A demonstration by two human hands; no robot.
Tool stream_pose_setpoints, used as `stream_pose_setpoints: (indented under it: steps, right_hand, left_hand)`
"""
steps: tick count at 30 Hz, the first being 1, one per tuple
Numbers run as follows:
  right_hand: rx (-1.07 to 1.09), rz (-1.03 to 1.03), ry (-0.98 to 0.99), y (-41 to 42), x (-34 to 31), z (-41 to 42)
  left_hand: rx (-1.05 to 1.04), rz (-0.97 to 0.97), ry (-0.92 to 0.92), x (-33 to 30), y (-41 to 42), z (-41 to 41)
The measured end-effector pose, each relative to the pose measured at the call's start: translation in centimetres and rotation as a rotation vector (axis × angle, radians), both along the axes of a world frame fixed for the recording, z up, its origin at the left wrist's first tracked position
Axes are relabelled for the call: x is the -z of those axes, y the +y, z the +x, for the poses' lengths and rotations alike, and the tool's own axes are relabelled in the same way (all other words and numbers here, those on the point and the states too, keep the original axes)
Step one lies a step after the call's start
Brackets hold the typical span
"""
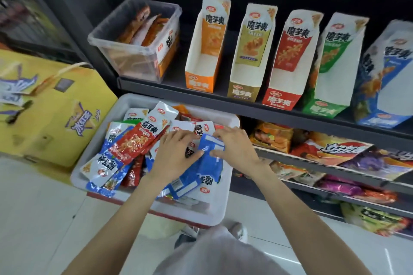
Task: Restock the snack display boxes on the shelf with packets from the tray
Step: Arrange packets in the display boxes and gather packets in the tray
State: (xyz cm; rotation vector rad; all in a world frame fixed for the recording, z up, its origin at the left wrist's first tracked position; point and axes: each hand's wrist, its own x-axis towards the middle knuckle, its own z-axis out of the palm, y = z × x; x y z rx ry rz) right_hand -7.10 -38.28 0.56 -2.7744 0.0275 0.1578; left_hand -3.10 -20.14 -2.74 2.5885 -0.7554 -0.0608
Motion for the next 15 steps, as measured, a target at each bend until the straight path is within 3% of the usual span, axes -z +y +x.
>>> stream_pose_setpoints:
  steps: [2, 4, 6, 8, 11, 15]
  right_hand:
    - [0.142, 0.258, -0.14, -0.6, -1.4, -0.5]
    - [0.222, 0.392, -0.451, -1.0, -3.0, -1.7]
    - [0.18, 0.413, -0.752, -1.2, -4.0, -3.0]
    - [0.01, 0.367, -0.92, -1.3, -3.8, -4.0]
    - [-0.165, 0.349, -0.875, -1.6, -2.3, -4.5]
    - [-0.149, 0.288, -0.796, -2.5, -1.4, -5.2]
  left_hand:
    - [-0.149, -0.275, 0.172, -1.6, -0.3, -0.5]
    - [-0.321, -0.569, 0.555, -3.9, -1.0, -1.0]
    - [-0.37, -0.744, 0.947, -5.8, -1.7, -1.1]
    - [-0.329, -0.936, 1.118, -7.2, -2.3, -0.9]
    - [-0.307, -1.099, 0.992, -8.3, -3.3, -0.8]
    - [-0.334, -1.009, 0.762, -8.4, -4.1, -1.0]
